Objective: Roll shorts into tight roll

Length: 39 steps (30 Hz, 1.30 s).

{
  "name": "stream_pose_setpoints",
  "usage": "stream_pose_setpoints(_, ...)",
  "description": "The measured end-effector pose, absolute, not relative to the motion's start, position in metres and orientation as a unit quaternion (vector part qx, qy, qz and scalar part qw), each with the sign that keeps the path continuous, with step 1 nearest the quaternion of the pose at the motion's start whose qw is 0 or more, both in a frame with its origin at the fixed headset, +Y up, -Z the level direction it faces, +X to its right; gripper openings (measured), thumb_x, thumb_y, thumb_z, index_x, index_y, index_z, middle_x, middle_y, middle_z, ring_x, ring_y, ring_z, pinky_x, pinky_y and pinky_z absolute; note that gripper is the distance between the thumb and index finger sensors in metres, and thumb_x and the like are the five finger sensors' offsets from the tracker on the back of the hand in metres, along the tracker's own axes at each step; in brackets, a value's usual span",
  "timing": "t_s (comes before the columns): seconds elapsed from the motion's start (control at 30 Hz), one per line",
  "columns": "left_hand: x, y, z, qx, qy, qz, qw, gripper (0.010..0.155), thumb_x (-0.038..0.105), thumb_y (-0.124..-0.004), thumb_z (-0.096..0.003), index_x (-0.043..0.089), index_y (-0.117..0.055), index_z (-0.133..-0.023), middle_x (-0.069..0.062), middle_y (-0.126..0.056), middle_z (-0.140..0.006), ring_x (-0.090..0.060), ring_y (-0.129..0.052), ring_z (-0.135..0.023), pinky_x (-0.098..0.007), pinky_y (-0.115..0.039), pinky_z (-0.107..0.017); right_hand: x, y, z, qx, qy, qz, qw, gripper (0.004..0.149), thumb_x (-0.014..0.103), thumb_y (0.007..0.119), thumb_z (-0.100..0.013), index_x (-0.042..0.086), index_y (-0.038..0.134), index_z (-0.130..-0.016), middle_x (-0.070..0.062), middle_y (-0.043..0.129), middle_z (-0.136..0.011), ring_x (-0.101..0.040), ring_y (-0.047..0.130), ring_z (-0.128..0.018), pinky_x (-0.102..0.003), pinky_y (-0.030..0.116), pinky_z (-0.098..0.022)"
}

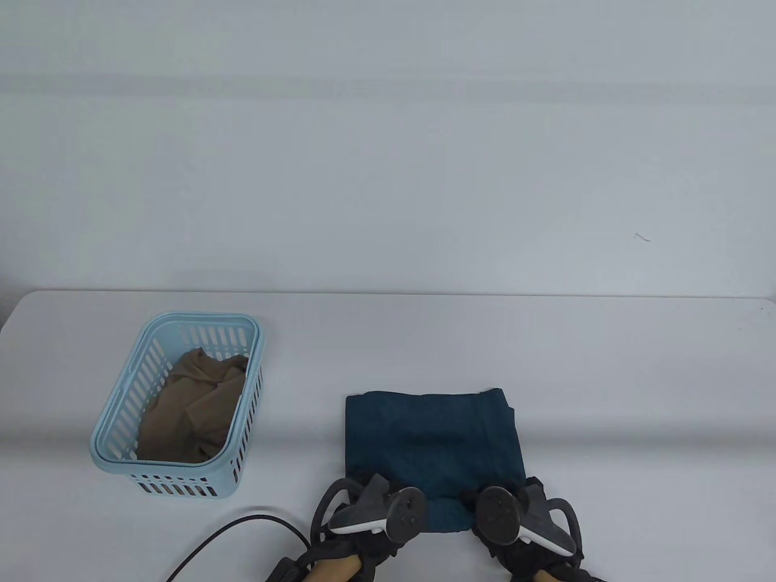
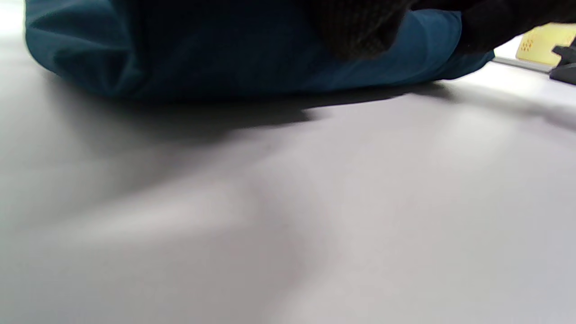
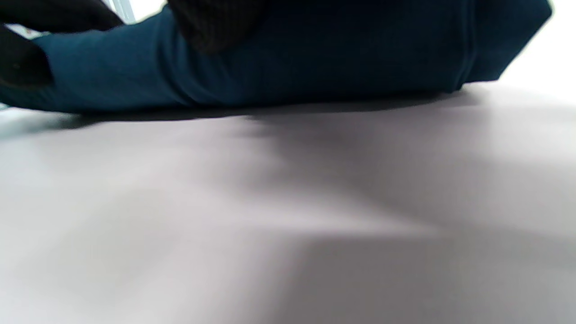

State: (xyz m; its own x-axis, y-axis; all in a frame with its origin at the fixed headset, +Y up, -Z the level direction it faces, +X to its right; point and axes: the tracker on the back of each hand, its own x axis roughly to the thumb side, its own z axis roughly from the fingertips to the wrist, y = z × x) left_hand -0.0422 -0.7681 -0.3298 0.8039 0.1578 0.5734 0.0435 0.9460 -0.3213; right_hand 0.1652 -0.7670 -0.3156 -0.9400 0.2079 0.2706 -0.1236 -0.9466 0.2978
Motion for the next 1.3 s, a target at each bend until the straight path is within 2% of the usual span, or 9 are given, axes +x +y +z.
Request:
stream_pose_setpoints(0.13,-0.05,-0.761,-0.333,-0.157,-0.301,0.08,0.937,0.06,0.033,-0.068,-0.0483,0.008,-0.066,-0.103,-0.017,-0.089,-0.093,-0.034,-0.094,-0.079,-0.075,-0.045,-0.066,0.175,-0.766,-0.32,0.137,0.18,0.962,0.153,0.054,0.035,0.055,-0.051,0.018,0.066,-0.101,-0.011,0.069,-0.101,-0.042,0.057,-0.096,-0.076,0.018,-0.065)
stream_pose_setpoints(0.33,-0.047,-0.764,-0.33,-0.166,-0.302,0.1,0.934,0.057,0.031,-0.066,-0.0478,0.009,-0.071,-0.1,-0.011,-0.097,-0.08,-0.028,-0.102,-0.065,-0.075,-0.049,-0.065,0.179,-0.769,-0.321,0.119,0.198,0.957,0.175,0.052,0.036,0.053,-0.052,0.014,0.075,-0.094,-0.012,0.078,-0.089,-0.041,0.065,-0.086,-0.076,0.021,-0.065)
stream_pose_setpoints(0.43,-0.047,-0.76,-0.327,-0.154,-0.306,0.086,0.936,0.059,0.032,-0.066,-0.0496,0.01,-0.064,-0.104,-0.015,-0.091,-0.087,-0.033,-0.094,-0.074,-0.077,-0.044,-0.065,0.178,-0.769,-0.321,0.11,0.185,0.962,0.168,0.052,0.037,0.054,-0.052,0.014,0.075,-0.093,-0.013,0.079,-0.088,-0.041,0.067,-0.085,-0.076,0.022,-0.066)
stream_pose_setpoints(0.5,-0.048,-0.754,-0.323,-0.122,-0.317,0.081,0.937,0.061,0.033,-0.068,-0.0501,0.008,-0.057,-0.105,-0.021,-0.071,-0.103,-0.041,-0.08,-0.089,-0.079,-0.04,-0.065,0.177,-0.769,-0.321,0.105,0.176,0.965,0.163,0.052,0.037,0.054,-0.052,0.014,0.075,-0.093,-0.012,0.079,-0.087,-0.041,0.067,-0.085,-0.076,0.023,-0.066)
stream_pose_setpoints(0.63,-0.042,-0.736,-0.311,-0.055,-0.363,0.043,0.929,0.049,0.035,-0.067,-0.051,0.013,-0.068,-0.095,-0.021,-0.069,-0.101,-0.04,-0.077,-0.089,-0.075,-0.044,-0.067,0.175,-0.77,-0.321,0.096,0.151,0.972,0.149,0.052,0.038,0.053,-0.052,0.014,0.074,-0.094,-0.012,0.078,-0.088,-0.041,0.066,-0.086,-0.076,0.023,-0.066)
stream_pose_setpoints(0.7,-0.035,-0.738,-0.309,-0.072,-0.369,0.017,0.927,0.045,0.036,-0.068,-0.0509,0.014,-0.073,-0.091,-0.021,-0.065,-0.103,-0.042,-0.074,-0.091,-0.076,-0.042,-0.067,0.174,-0.769,-0.321,0.088,0.141,0.976,0.138,0.053,0.038,0.053,-0.052,0.015,0.071,-0.096,-0.013,0.074,-0.092,-0.041,0.062,-0.089,-0.076,0.021,-0.066)
stream_pose_setpoints(0.9,-0.031,-0.751,-0.311,-0.095,-0.359,-0.026,0.928,0.06,0.037,-0.068,-0.0506,0.006,-0.059,-0.1,-0.029,-0.047,-0.108,-0.051,-0.056,-0.097,-0.077,-0.033,-0.066,0.182,-0.753,-0.316,0.105,0.093,0.982,0.124,0.062,0.04,0.063,-0.051,0.015,0.05,-0.106,-0.015,0.053,-0.104,-0.042,0.044,-0.096,-0.075,0.015,-0.066)
stream_pose_setpoints(1.07,-0.032,-0.76,-0.315,-0.115,-0.346,-0.034,0.931,0.066,0.038,-0.068,-0.0507,0.004,-0.051,-0.105,-0.031,-0.04,-0.109,-0.053,-0.05,-0.098,-0.077,-0.03,-0.066,0.18,-0.756,-0.313,0.141,0.121,0.978,0.098,0.066,0.041,0.067,-0.05,0.015,0.046,-0.107,-0.015,0.046,-0.107,-0.043,0.038,-0.098,-0.075,0.011,-0.065)
stream_pose_setpoints(1.3,-0.033,-0.776,-0.322,-0.121,-0.34,-0.042,0.932,0.071,0.036,-0.07,-0.0501,0.006,-0.04,-0.107,-0.025,-0.053,-0.108,-0.045,-0.063,-0.097,-0.073,-0.039,-0.069,0.176,-0.775,-0.318,0.142,0.17,0.974,0.043,0.071,0.039,0.07,-0.049,0.015,0.039,-0.108,-0.014,0.039,-0.109,-0.042,0.035,-0.099,-0.074,0.012,-0.066)
